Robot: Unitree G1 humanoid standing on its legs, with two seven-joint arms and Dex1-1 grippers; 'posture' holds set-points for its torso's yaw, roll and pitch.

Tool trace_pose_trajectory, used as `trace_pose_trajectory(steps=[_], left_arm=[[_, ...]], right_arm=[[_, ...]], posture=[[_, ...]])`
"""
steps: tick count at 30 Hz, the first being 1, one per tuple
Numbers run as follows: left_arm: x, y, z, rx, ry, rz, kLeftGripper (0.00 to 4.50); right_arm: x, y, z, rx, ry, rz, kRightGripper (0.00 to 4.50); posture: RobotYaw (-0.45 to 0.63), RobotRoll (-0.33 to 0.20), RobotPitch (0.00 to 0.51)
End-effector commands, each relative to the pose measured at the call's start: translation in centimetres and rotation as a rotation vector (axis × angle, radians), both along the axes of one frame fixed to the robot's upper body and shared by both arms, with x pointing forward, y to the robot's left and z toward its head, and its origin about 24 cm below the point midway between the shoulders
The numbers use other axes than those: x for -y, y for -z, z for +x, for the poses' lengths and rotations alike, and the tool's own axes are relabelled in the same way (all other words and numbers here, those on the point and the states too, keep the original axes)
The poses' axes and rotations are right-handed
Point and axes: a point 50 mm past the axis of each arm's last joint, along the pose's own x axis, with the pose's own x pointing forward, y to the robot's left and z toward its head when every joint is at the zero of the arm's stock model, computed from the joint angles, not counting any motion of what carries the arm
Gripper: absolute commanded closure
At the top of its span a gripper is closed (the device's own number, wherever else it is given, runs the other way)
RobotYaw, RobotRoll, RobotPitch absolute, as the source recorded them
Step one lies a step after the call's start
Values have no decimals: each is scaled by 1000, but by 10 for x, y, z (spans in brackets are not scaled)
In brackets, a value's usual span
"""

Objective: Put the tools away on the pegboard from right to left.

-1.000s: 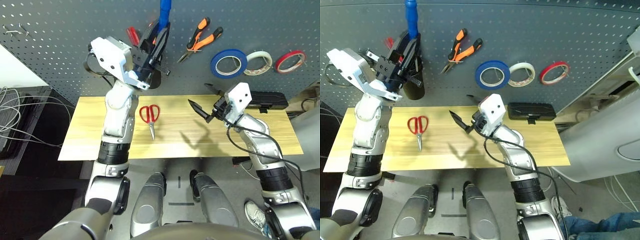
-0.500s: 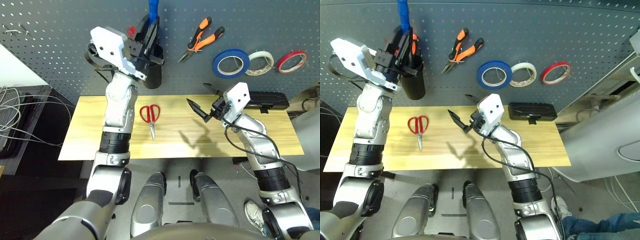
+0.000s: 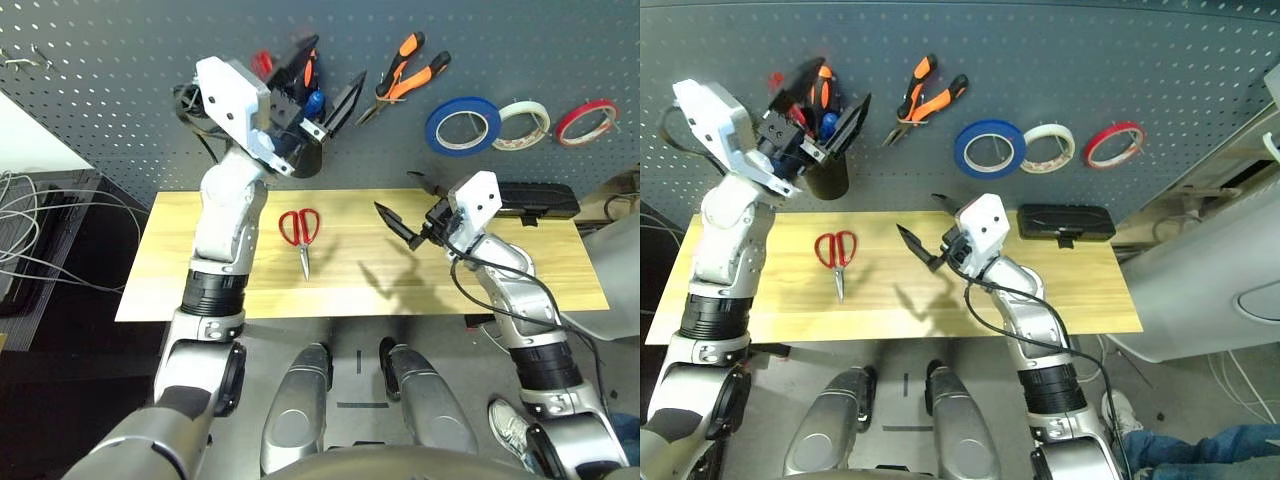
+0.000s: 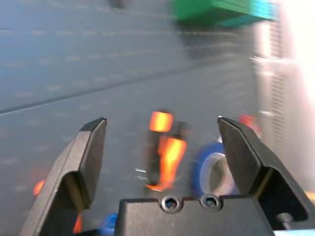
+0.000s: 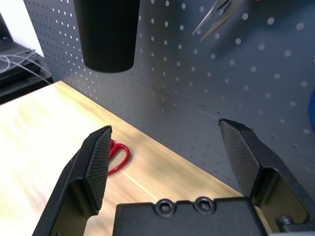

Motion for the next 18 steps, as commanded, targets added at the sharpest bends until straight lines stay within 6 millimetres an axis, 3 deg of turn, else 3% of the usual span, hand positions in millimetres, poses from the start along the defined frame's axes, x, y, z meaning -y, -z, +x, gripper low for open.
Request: trace_pose_trajectory(steps=[1, 11, 18], left_arm=[[13, 13, -12, -59, 110, 126, 41], [22, 51, -18, -197, 160, 284, 41], [14, 106, -13, -447, 75, 347, 41]], right_arm=[[2, 6, -6, -21, -12, -14, 0], [10, 20, -10, -78, 2, -53, 0], [8, 23, -8, -76, -10, -68, 0]], posture=[[64, 0, 259], [54, 0, 264], [56, 0, 263]])
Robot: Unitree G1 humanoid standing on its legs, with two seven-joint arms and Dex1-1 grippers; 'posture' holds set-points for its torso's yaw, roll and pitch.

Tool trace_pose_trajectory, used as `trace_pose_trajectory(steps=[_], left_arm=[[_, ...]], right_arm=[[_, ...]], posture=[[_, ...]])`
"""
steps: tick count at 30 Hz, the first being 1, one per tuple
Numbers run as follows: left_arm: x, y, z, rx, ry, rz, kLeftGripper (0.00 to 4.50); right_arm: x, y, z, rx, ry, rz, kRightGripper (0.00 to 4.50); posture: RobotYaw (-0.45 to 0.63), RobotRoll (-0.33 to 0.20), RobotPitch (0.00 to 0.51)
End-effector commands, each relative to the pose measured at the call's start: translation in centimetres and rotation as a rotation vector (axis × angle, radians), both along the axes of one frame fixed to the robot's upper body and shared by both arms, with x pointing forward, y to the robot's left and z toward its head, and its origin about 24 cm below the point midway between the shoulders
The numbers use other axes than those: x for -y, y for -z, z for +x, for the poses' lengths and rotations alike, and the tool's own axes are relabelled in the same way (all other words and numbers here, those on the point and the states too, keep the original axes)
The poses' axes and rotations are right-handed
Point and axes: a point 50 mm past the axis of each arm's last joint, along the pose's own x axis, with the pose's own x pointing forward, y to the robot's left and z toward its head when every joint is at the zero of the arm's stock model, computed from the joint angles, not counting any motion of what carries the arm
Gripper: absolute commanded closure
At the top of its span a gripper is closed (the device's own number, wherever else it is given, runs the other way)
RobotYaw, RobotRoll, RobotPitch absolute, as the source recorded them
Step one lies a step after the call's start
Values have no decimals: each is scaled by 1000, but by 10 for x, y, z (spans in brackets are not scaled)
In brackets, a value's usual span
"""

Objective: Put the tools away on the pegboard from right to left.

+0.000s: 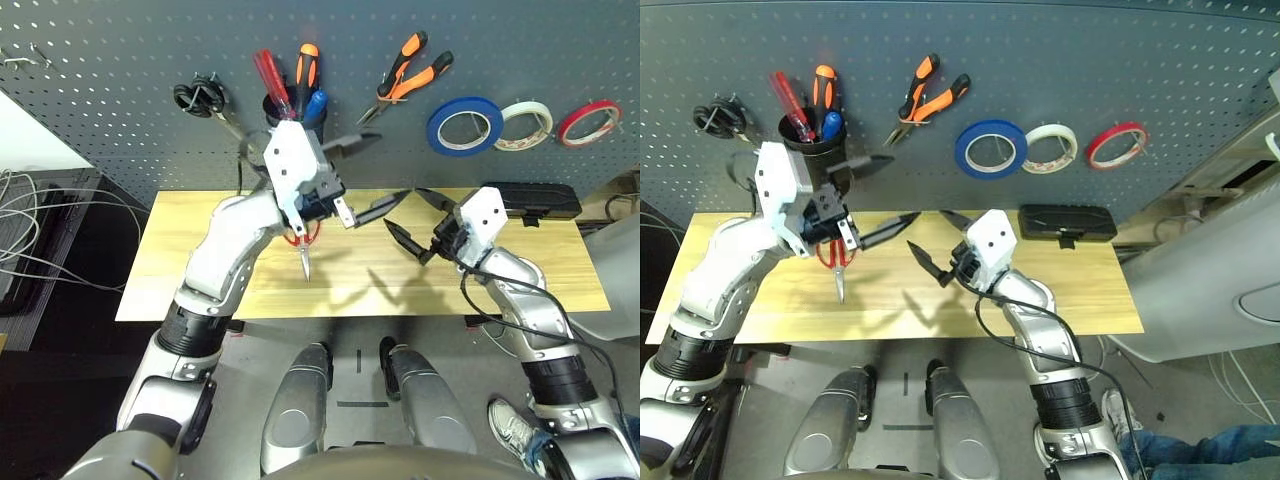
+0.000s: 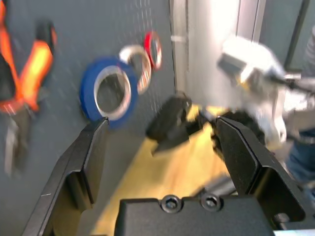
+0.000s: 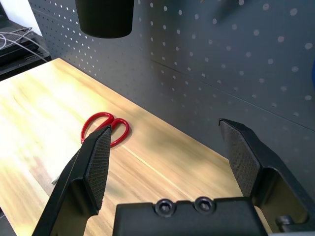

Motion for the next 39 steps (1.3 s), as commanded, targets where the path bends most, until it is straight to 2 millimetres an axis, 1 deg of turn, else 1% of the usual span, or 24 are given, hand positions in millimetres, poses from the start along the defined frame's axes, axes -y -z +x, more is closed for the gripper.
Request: trace_pose_trajectory(steps=[1, 2, 4, 5, 8, 10, 13, 15, 17, 20, 23, 31, 35, 39], left_arm=[[-7, 43, 4, -189, -100, 65, 41], [-9, 52, 4, -224, -124, 81, 41], [-17, 73, 9, -277, -230, 118, 41], [-20, 80, 11, -289, -266, 129, 41], [-28, 94, 16, -312, -365, 146, 41], [-39, 106, 24, -357, -500, 127, 41], [-53, 118, 34, -404, -657, 97, 41], [-64, 125, 41, -427, -755, 73, 41], [-71, 129, 46, -437, -814, 69, 41], [-82, 135, 54, -445, -907, 70, 41], [-90, 142, 59, -459, -979, 69, 41], [-98, 162, 63, -520, -1116, 84, 41], [-98, 167, 64, -536, -1152, 99, 41], [-99, 167, 66, -536, -1183, 106, 41]], right_arm=[[-4, 8, 0, -25, -20, -26, 0], [-4, 9, 0, -27, -23, -29, 0], [-8, 11, 2, -53, -25, -36, 0], [-9, 11, 3, -61, -25, -36, 0], [-12, 11, 6, -80, -20, -34, 0], [-16, 10, 9, -116, -1, -19, 0], [-23, 9, 14, -171, 15, -8, 0], [-29, 10, 17, -217, 21, -11, 0], [-34, 14, 19, -261, 30, -31, 0], [-42, 24, 22, -316, 26, -90, 0], [-47, 31, 27, -330, 49, -125, 0], [-57, 33, 37, -326, 103, -124, 0], [-61, 32, 38, -320, 105, -118, 0], [-61, 31, 37, -316, 101, -112, 0]], posture=[[56, 0, 263], [56, 0, 263], [57, 0, 260], [57, 0, 260], [60, 0, 257], [64, 0, 256], [65, 0, 255], [62, 0, 254], [59, 0, 254], [57, 0, 255], [61, 0, 257], [58, 0, 263], [50, 0, 265], [41, 0, 267]])
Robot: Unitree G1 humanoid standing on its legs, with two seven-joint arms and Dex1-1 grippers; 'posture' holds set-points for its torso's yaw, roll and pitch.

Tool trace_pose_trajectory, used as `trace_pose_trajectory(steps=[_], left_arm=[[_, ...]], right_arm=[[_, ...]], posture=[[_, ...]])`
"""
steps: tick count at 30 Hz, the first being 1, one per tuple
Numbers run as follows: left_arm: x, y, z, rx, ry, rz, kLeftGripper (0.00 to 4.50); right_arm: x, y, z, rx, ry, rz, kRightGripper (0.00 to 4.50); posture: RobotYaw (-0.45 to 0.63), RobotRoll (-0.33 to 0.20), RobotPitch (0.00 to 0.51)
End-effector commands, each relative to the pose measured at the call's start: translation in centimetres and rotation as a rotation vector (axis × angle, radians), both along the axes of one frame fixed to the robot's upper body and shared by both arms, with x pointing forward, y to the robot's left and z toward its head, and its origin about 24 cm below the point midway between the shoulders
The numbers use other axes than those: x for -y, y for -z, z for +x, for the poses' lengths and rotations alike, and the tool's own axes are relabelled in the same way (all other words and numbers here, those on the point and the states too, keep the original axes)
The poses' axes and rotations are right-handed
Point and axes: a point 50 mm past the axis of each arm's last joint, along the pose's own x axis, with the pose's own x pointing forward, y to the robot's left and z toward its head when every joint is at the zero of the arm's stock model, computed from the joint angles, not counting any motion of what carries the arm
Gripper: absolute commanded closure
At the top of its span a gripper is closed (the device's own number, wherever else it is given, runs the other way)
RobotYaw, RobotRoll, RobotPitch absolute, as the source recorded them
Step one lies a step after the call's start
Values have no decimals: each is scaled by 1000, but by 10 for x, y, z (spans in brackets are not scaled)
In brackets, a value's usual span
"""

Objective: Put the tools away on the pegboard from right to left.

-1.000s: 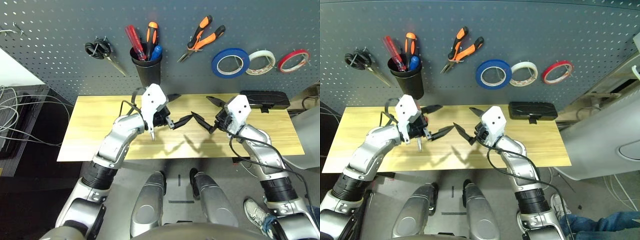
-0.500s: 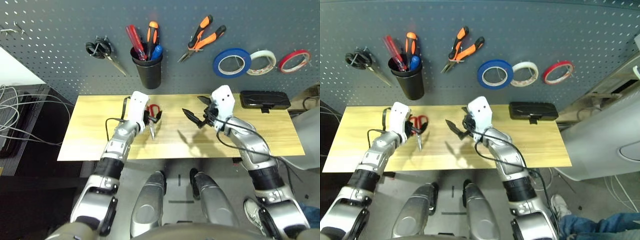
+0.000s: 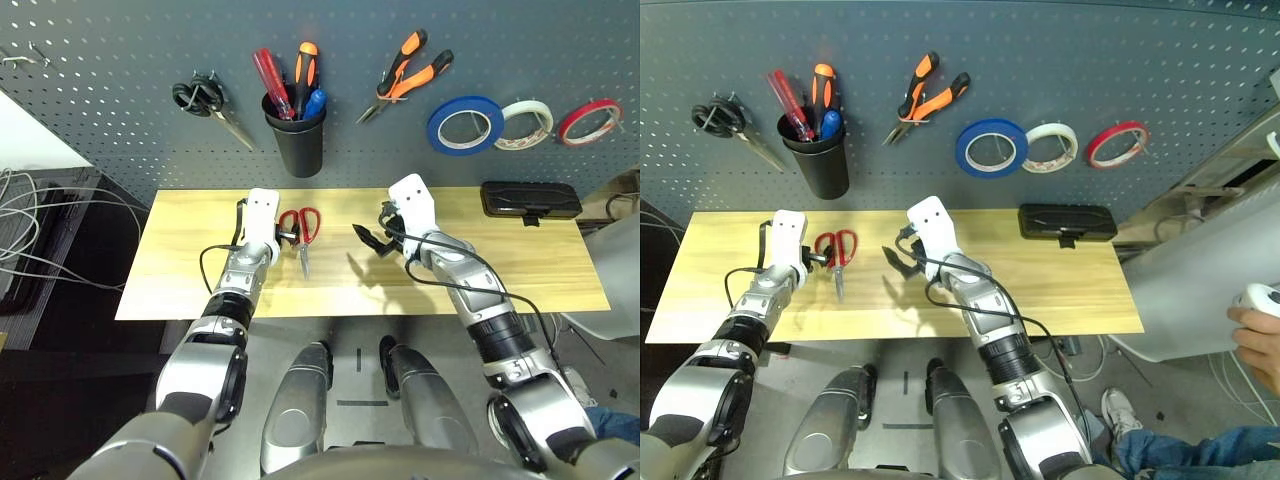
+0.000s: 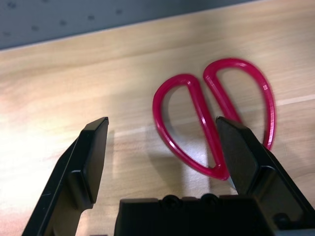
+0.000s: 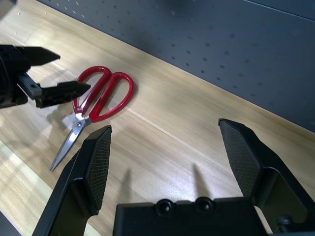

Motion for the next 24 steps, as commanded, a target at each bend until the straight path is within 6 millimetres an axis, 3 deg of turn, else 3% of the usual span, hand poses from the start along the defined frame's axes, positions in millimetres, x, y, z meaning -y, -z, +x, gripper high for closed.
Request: trace_pose_trajectory(steps=[1, 12, 15, 24], left_arm=[[-3, 9, -4, -36, -35, 13, 41], [-7, 20, -10, -128, -59, 72, 41], [0, 22, -9, -147, -21, 77, 634], [10, 23, -8, -211, 18, 37, 3671]], right_arm=[[0, 4, -3, -10, -5, -8, 0], [5, 5, -10, -14, -10, -8, 0], [6, 4, -9, -10, -2, -4, 0], [9, 3, -7, -6, 10, 1, 0]], posture=[[39, 0, 267], [21, 0, 264], [18, 0, 262], [21, 0, 264]])
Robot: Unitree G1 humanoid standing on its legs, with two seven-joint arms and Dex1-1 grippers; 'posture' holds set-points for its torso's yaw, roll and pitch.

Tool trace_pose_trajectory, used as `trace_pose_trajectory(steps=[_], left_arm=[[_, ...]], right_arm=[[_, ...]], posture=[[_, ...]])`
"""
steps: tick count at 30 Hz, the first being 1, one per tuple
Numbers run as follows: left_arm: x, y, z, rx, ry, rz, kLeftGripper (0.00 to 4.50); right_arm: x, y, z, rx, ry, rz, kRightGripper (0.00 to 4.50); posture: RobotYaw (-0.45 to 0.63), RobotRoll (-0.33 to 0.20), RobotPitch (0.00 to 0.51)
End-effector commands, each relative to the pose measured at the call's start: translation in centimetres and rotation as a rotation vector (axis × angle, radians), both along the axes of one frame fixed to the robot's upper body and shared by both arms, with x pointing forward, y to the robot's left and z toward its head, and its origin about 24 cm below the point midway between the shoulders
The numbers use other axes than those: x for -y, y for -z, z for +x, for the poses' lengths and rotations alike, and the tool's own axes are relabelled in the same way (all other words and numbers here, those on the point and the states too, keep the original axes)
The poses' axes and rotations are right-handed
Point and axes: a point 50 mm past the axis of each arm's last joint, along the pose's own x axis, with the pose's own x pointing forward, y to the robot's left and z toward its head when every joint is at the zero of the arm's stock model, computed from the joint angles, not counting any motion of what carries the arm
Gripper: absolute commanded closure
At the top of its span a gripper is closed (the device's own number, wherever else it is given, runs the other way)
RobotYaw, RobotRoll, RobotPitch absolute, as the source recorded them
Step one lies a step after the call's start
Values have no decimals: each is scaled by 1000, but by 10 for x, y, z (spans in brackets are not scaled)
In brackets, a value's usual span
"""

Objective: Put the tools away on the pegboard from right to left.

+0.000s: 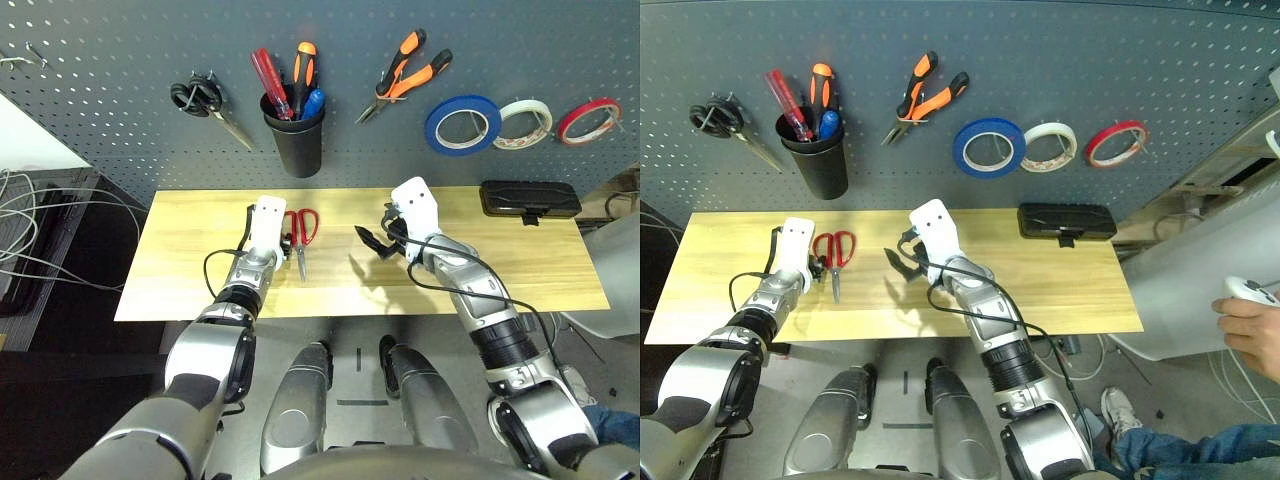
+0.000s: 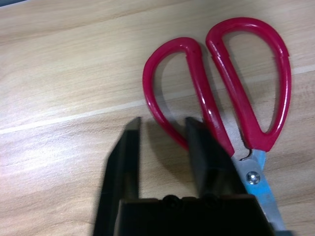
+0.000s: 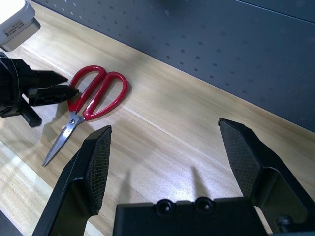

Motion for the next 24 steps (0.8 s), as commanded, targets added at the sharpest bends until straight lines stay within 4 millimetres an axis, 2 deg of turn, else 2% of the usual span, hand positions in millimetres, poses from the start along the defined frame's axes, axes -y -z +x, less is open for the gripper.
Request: trace_pose_trajectory(steps=[1, 2, 3, 11, 19, 24], left_arm=[[4, 14, -9, -96, 18, -19, 3964], [4, 16, -10, -110, 19, -25, 4318], [5, 18, -11, -126, 22, -31, 4454], [0, 22, -16, -127, 1, -51, 4454], [-3, 5, -15, 135, 63, -121, 4454], [-18, -9, -35, 340, 108, -136, 4454]], right_arm=[[2, 4, -2, -16, 4, 1, 0], [2, 4, -2, -16, 3, 1, 0], [2, 4, -2, -15, 3, 0, 0], [1, -4, 3, 27, -15, 25, 0], [-4, -29, -1, 176, -173, 112, 0], [-3, -47, -6, 256, -254, 136, 0]], posture=[[21, 0, 263], [22, 0, 262], [23, 0, 261], [35, 0, 246], [52, 0, 230], [67, 0, 225]])
